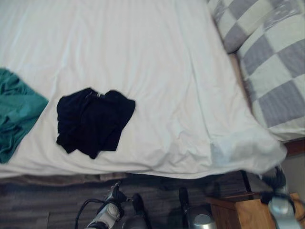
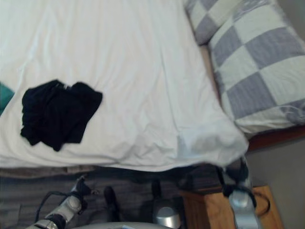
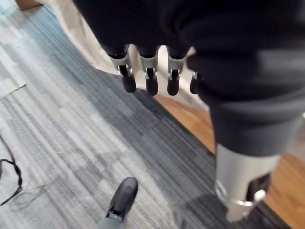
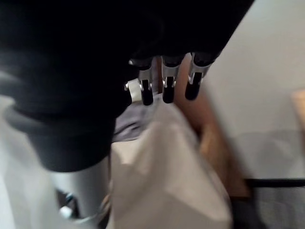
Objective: Tidy up the quilt and then pick up the clothes from the bed and put them into the laundry hamper.
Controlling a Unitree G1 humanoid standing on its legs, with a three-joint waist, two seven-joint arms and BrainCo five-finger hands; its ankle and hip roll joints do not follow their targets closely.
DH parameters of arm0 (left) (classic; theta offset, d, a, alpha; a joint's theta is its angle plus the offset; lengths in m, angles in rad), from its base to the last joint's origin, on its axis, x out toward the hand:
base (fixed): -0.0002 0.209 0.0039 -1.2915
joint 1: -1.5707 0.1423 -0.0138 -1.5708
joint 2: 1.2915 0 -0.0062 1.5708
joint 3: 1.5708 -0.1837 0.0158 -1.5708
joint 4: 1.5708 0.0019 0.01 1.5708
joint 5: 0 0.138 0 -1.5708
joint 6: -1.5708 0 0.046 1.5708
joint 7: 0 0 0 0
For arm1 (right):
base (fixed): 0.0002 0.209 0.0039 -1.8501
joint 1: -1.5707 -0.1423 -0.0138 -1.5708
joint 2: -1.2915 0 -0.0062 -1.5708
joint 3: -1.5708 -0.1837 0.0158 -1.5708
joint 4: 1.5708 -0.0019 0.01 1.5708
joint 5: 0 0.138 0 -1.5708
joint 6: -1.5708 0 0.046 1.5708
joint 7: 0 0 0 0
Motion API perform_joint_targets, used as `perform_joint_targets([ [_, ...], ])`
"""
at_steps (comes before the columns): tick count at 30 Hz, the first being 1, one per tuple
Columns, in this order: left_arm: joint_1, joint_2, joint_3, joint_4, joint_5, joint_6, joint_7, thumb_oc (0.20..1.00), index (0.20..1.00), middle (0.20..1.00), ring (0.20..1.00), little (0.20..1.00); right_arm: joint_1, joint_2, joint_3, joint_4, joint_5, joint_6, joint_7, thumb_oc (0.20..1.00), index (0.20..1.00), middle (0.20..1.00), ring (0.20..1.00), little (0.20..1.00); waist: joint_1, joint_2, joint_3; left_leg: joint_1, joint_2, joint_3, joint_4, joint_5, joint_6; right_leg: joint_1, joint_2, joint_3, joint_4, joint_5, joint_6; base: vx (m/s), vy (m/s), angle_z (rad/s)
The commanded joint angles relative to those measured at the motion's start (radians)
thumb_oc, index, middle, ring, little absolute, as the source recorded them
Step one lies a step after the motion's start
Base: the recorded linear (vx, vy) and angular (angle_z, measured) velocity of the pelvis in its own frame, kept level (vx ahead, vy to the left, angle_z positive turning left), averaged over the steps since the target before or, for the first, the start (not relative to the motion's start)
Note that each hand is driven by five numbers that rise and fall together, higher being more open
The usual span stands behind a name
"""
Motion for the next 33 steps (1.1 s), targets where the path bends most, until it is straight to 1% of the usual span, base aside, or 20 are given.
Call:
perform_joint_targets([
  [1,-0.064,-0.020,-0.046,0.070,-0.003,0.002,-0.003,1.000,1.000,1.000,1.000,1.000,-0.048,-0.046,-0.074,0.052,0.036,-0.006,-0.089,1.000,1.000,1.000,1.000,1.000,-0.003,0.061,-0.035,0.058,0.036,0.036,0.003,-0.070,-0.037,-0.056,-0.028,0.008,0.044,-0.108,0.071,0.07,0.090,-0.30],
  [4,-0.058,-0.006,-0.035,0.043,-0.015,-0.003,-0.018,1.000,1.000,1.000,1.000,1.000,-0.021,-0.061,-0.174,0.010,0.011,0.019,-0.154,1.000,1.000,1.000,1.000,1.000,-0.020,0.066,-0.049,0.073,0.035,0.046,0.003,-0.079,-0.033,-0.049,-0.027,0.015,0.046,-0.109,0.075,0.05,0.067,-0.21],
  [5,-0.058,0.000,-0.032,0.027,-0.016,-0.009,-0.022,1.000,1.000,1.000,1.000,1.000,-0.018,-0.080,-0.231,-0.077,-0.025,0.021,-0.184,1.000,1.000,1.000,1.000,1.000,-0.027,0.070,-0.053,0.083,0.032,0.045,0.003,-0.089,-0.031,-0.044,-0.029,0.019,0.048,-0.115,0.077,0.04,0.062,-0.22],
  [6,-0.059,0.000,-0.032,0.027,-0.016,-0.009,-0.022,1.000,1.000,1.000,1.000,1.000,-0.017,-0.079,-0.233,-0.080,-0.026,0.022,-0.183,1.000,1.000,1.000,1.000,1.000,-0.026,0.070,-0.052,0.080,0.033,0.046,0.003,-0.084,-0.031,-0.047,-0.028,0.020,0.048,-0.110,0.076,0.07,0.075,-0.19],
  [7,-0.056,0.003,-0.041,0.024,-0.011,-0.016,-0.023,1.000,1.000,1.000,1.000,1.000,-0.043,-0.105,-0.280,-0.186,-0.050,-0.009,-0.219,1.000,1.000,1.000,1.000,1.000,-0.029,0.075,-0.055,0.089,0.030,0.045,0.003,-0.093,-0.030,-0.040,-0.030,0.019,0.050,-0.118,0.076,0.01,0.027,-0.09],
  [8,-0.057,0.003,-0.041,0.024,-0.011,-0.016,-0.023,1.000,1.000,1.000,1.000,1.000,-0.042,-0.103,-0.281,-0.190,-0.051,-0.007,-0.218,1.000,1.000,1.000,1.000,1.000,-0.028,0.075,-0.054,0.086,0.030,0.045,0.003,-0.087,-0.030,-0.043,-0.029,0.020,0.050,-0.113,0.075,0.04,0.034,-0.10],
  [9,-0.055,0.000,-0.046,0.026,-0.008,-0.020,-0.023,1.000,1.000,1.000,1.000,1.000,-0.060,-0.103,-0.286,-0.231,-0.048,-0.029,-0.218,0.200,0.200,0.200,0.200,0.200,-0.026,0.076,-0.054,0.087,0.030,0.044,0.003,-0.088,-0.029,-0.042,-0.029,0.020,0.050,-0.115,0.074,0.02,-0.005,-0.08],
  [13,-0.049,-0.007,-0.071,0.041,0.015,-0.027,-0.028,1.000,1.000,1.000,1.000,1.000,-0.172,-0.159,-0.201,-0.341,-0.047,-0.093,-0.161,0.200,0.200,0.200,0.200,0.200,-0.006,0.074,-0.042,0.080,0.032,0.037,0.003,-0.084,-0.033,-0.048,-0.029,0.020,0.054,-0.121,0.069,-0.01,-0.041,-0.03],
  [14,-0.056,-0.003,-0.086,0.044,0.013,-0.027,-0.026,1.000,1.000,1.000,1.000,1.000,-0.255,-0.187,-0.134,-0.328,-0.027,-0.110,-0.148,0.200,0.200,0.200,0.200,0.200,0.013,0.075,-0.011,0.069,0.033,0.025,0.006,-0.083,-0.033,-0.065,-0.028,0.023,0.075,-0.134,0.068,-0.23,-0.087,0.10],
  [15,-0.070,-0.002,-0.096,0.042,-0.002,-0.027,-0.012,1.000,1.000,1.000,1.000,1.000,-0.360,-0.202,-0.068,-0.280,0.005,-0.122,-0.157,0.200,0.200,0.200,0.200,0.200,0.038,0.072,0.054,0.003,0.039,0.010,0.087,-0.087,-0.037,-0.121,-0.024,0.032,0.135,-0.145,0.057,-0.34,-0.135,0.04],
  [17,-0.128,0.018,-0.069,0.023,-0.088,-0.027,0.032,1.000,1.000,1.000,1.000,1.000,-0.469,-0.180,0.026,-0.161,0.087,-0.133,-0.147,0.200,0.200,0.200,0.200,0.200,0.071,0.074,0.125,-0.132,0.065,-0.026,0.243,-0.123,-0.048,-0.220,-0.015,0.030,0.241,-0.171,0.038,-0.30,-0.165,0.25],
  [20,-0.120,0.037,0.001,0.006,-0.186,-0.028,0.076,1.000,1.000,1.000,1.000,1.000,-0.471,-0.126,0.081,0.038,0.154,-0.118,-0.129,0.200,0.200,0.200,0.200,0.200,0.098,0.092,0.140,-0.237,0.089,-0.074,0.352,-0.148,-0.041,-0.308,-0.017,0.002,0.359,-0.209,0.025,-0.07,-0.112,0.42],
  [21,-0.120,0.038,0.002,0.005,-0.186,-0.028,0.076,1.000,1.000,1.000,1.000,1.000,-0.473,-0.125,0.082,0.039,0.154,-0.118,-0.129,0.200,0.200,0.200,0.200,0.200,0.096,0.092,0.135,-0.243,0.089,-0.075,0.350,-0.143,-0.040,-0.314,-0.017,0.001,0.356,-0.204,0.024,0.01,-0.049,0.47],
  [22,-0.104,0.036,0.029,0.015,-0.212,-0.027,0.091,1.000,1.000,1.000,1.000,1.000,-0.433,-0.087,0.107,0.149,0.155,-0.097,-0.110,0.200,0.200,0.200,0.200,0.200,0.102,0.094,0.143,-0.254,0.094,-0.086,0.375,-0.159,-0.037,-0.318,-0.021,-0.010,0.380,-0.219,0.022,0.01,0.004,0.31],
  [24,-0.094,0.040,0.037,0.017,-0.216,-0.026,0.097,1.000,1.000,1.000,1.000,1.000,-0.423,-0.077,0.121,0.201,0.151,-0.089,-0.107,0.200,0.200,0.200,0.200,0.200,0.103,0.093,0.143,-0.256,0.094,-0.090,0.373,-0.156,-0.037,-0.316,-0.023,-0.015,0.373,-0.213,0.022,0.01,0.025,0.15],
  [26,-0.066,0.066,0.040,0.008,-0.199,-0.023,0.108,1.000,1.000,1.000,1.000,1.000,-0.362,-0.039,0.251,0.422,0.039,-0.022,-0.032,0.200,0.200,0.200,0.200,0.200,0.105,0.075,0.139,-0.208,0.082,-0.087,0.326,-0.158,-0.035,-0.257,-0.028,-0.026,0.303,-0.189,0.030,0.02,0.111,0.18],
  [27,-0.065,0.069,0.037,0.007,-0.194,-0.022,0.109,1.000,1.000,1.000,1.000,1.000,-0.343,-0.022,0.269,0.465,0.048,-0.018,-0.003,0.200,0.200,0.200,0.200,0.200,0.105,0.069,0.136,-0.192,0.074,-0.083,0.306,-0.155,-0.034,-0.235,-0.032,-0.028,0.279,-0.181,0.035,0.02,0.138,0.20],
  [29,-0.068,0.066,-0.001,0.028,-0.157,-0.021,0.093,1.000,1.000,1.000,1.000,1.000,-0.284,0.045,0.319,0.679,0.069,0.010,0.097,0.200,0.200,0.200,0.200,0.200,0.102,0.058,0.105,-0.113,0.029,-0.076,0.210,-0.136,-0.023,-0.166,-0.050,-0.035,0.210,-0.149,0.053,0.06,0.214,0.17],
  [31,-0.068,0.063,-0.010,0.039,-0.145,-0.021,0.086,1.000,1.000,1.000,1.000,1.000,-0.265,0.061,0.327,0.737,0.062,0.020,0.122,0.200,0.200,0.200,0.200,0.200,0.102,0.058,0.090,-0.091,0.016,-0.078,0.175,-0.127,-0.018,-0.155,-0.055,-0.041,0.202,-0.140,0.060,0.06,0.141,0.19],
  [33,-0.086,0.061,-0.030,0.050,-0.122,-0.019,0.053,1.000,1.000,1.000,1.000,1.000,-0.213,0.111,0.352,0.871,0.037,0.064,0.222,0.200,0.200,0.200,0.200,0.200,0.097,0.064,0.055,-0.024,-0.010,-0.071,0.065,-0.091,-0.007,-0.148,-0.060,-0.054,0.214,-0.106,0.084,0.05,0.154,0.10],
])
